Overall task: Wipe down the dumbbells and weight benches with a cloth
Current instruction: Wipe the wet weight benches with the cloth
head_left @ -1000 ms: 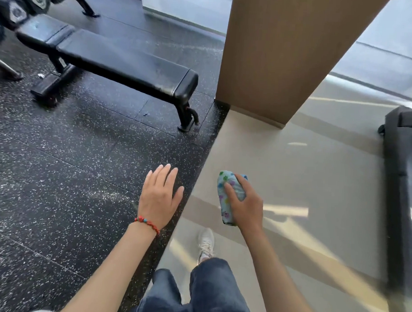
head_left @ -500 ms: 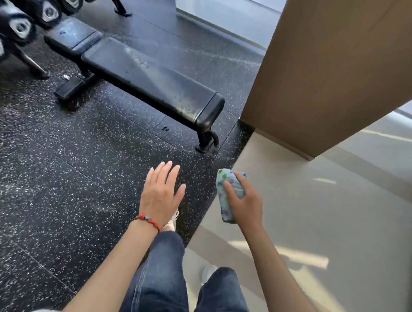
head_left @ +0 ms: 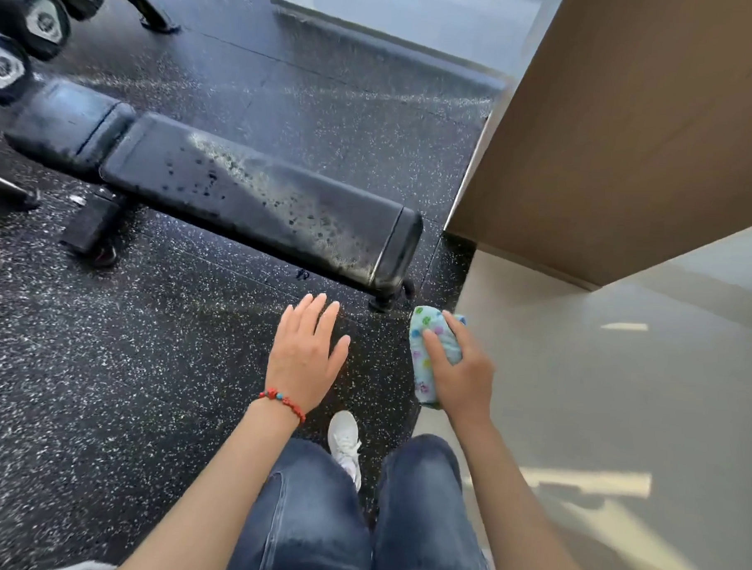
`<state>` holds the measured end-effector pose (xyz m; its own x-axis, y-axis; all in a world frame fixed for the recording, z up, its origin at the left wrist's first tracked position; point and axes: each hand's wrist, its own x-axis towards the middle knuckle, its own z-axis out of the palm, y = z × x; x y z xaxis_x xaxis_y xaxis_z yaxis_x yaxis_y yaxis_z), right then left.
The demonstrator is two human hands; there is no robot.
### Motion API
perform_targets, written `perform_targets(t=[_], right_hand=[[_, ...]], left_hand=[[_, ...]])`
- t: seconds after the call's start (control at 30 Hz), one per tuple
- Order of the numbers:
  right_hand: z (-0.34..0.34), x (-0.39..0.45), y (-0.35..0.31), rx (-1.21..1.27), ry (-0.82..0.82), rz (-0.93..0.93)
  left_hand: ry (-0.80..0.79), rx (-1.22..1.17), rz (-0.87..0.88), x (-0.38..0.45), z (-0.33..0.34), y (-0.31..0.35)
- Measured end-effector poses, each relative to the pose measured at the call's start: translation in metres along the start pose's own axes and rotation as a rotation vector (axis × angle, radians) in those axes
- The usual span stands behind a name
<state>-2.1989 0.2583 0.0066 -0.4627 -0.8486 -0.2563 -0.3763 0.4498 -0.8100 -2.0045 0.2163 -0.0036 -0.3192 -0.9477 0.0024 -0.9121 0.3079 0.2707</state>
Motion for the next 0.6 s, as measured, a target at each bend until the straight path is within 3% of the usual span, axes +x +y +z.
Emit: perform_targets(t=[0.6], right_hand=[[0.090, 0.210, 0.034, -0.035, 0.046, 0.154]], left_hand=[[-0.117, -0.011, 0.047, 0.198, 0.113, -0.044]])
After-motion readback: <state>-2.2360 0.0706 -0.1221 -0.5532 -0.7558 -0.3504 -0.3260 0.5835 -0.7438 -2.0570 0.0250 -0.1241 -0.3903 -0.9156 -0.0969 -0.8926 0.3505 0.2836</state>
